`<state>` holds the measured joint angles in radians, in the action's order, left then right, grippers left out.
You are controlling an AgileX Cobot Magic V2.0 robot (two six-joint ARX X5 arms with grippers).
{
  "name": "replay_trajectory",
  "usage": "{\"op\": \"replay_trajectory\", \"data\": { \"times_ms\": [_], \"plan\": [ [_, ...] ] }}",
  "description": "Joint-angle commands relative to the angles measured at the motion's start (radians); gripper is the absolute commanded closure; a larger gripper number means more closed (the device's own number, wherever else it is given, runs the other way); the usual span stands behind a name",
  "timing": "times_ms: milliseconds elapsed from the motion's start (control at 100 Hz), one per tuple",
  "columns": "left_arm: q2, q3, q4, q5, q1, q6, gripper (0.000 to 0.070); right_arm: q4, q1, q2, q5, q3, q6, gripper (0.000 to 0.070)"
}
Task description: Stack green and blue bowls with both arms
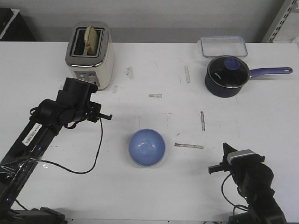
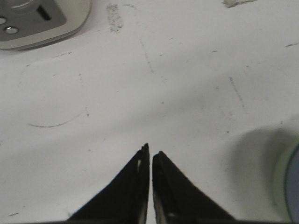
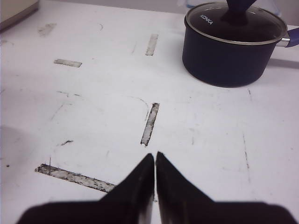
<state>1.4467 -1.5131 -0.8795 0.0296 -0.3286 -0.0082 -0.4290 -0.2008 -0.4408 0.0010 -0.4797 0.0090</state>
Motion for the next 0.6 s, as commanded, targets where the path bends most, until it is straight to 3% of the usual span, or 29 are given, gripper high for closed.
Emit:
{"op": "replay_trajectory", "data": {
  "times_ms": [0,380,590],
  "plan": [
    [-0.028,0.031,0.025,0.005,0.021,0.017,0.0699,0.009,-0.002,-0.006,0.0,-0.004,0.016,0.07],
    [-0.508,0.657,0.487,0.005,0.127,-0.017,0.0699,0.009,-0.002,-0.006,0.0,-0.004,0.016,0.07],
    [-0.801,0.847,0.576,0.005,0.216,-0.03,0.0699,0.01,-0.002,-0.006,0.0,-0.004,0.016,0.07]
  ]
}}
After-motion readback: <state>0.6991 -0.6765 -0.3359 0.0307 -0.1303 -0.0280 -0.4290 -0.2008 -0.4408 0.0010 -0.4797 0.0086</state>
